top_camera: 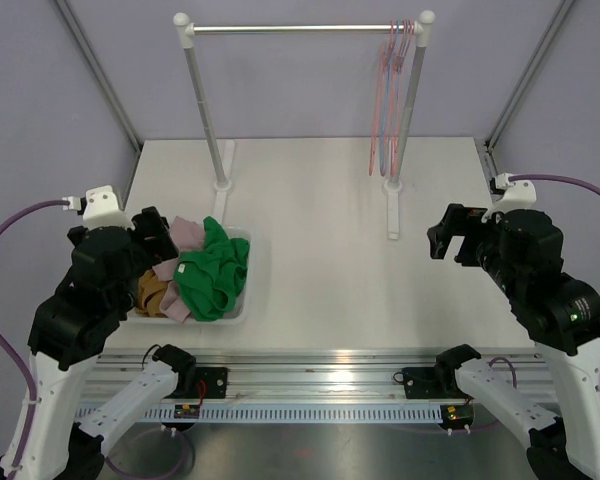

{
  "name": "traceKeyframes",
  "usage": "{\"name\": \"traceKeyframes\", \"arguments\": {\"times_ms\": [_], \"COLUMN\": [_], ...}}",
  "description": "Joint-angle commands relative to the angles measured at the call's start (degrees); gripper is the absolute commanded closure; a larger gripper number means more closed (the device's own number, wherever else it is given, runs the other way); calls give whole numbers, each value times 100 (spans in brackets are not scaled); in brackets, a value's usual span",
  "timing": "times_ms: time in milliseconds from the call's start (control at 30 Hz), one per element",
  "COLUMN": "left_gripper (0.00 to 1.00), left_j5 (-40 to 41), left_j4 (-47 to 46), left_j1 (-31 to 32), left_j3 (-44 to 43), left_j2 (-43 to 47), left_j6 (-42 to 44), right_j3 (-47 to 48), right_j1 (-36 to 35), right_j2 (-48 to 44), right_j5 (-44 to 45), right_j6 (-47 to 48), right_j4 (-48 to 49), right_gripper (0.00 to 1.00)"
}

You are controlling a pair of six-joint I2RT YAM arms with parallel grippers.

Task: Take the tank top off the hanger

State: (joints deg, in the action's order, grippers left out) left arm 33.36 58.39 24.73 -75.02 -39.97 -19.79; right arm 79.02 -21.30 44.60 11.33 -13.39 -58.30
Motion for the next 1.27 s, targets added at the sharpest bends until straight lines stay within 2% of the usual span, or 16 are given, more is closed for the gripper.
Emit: {"name": "traceKeyframes", "arguments": {"times_ms": [0,167,400,767,1233], "left_gripper": [1,1,1,1,1], "left_j5": [855,672,443,135,188], "left_j4": [821,911,665,410,331], "left_j1": [5,5,5,5,5], "left_j3": [-135,162,532,699,788], "left_j2": [15,418,1025,1202,1202], "left_j6": [-112,-78,80,151,151], "right_j3": [-71,-291,-467,-616,-739], "right_j1": [21,21,29,29,29], "right_j2": [31,-319,-716,-953,-918], "right_j5": [791,1257,1275,1046,1011], "right_j6": [74,91,108,108,91], "right_j4": [-383,-366,-278,56,117], "right_gripper": [0,0,0,0,0]}}
